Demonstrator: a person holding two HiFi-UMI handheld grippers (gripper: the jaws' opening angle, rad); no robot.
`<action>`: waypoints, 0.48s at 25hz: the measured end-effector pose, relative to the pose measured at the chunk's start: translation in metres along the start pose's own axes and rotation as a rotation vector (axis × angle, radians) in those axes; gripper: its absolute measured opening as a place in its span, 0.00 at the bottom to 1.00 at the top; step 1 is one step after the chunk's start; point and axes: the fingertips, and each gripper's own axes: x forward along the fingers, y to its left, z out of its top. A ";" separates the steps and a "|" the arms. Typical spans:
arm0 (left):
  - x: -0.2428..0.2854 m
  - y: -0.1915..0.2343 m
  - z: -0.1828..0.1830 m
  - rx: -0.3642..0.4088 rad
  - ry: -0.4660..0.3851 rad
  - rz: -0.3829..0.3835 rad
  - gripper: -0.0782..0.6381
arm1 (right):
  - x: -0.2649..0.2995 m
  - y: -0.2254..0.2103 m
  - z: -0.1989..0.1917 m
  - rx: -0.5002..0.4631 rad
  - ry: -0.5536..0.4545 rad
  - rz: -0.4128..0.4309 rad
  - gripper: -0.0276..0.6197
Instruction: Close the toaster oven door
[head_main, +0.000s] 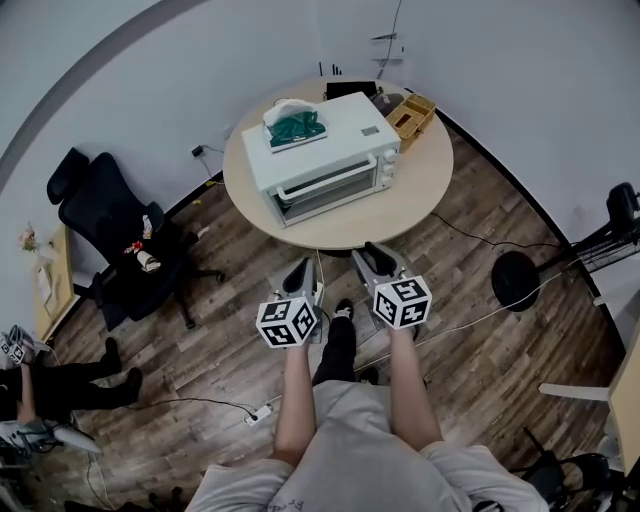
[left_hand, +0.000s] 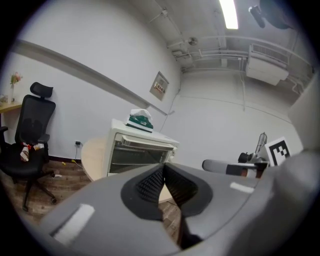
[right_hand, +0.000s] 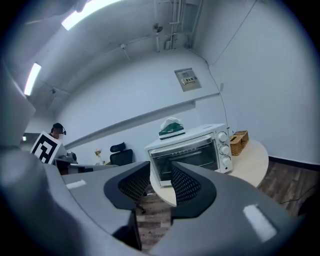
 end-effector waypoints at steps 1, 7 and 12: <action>-0.005 -0.003 -0.004 0.012 0.008 -0.001 0.19 | -0.006 0.002 -0.002 -0.013 0.004 -0.002 0.22; -0.035 -0.009 -0.016 0.048 0.015 0.021 0.19 | -0.034 0.009 -0.013 -0.093 0.040 -0.029 0.22; -0.055 -0.007 -0.019 0.055 0.008 0.046 0.19 | -0.049 0.012 -0.018 -0.110 0.049 -0.046 0.22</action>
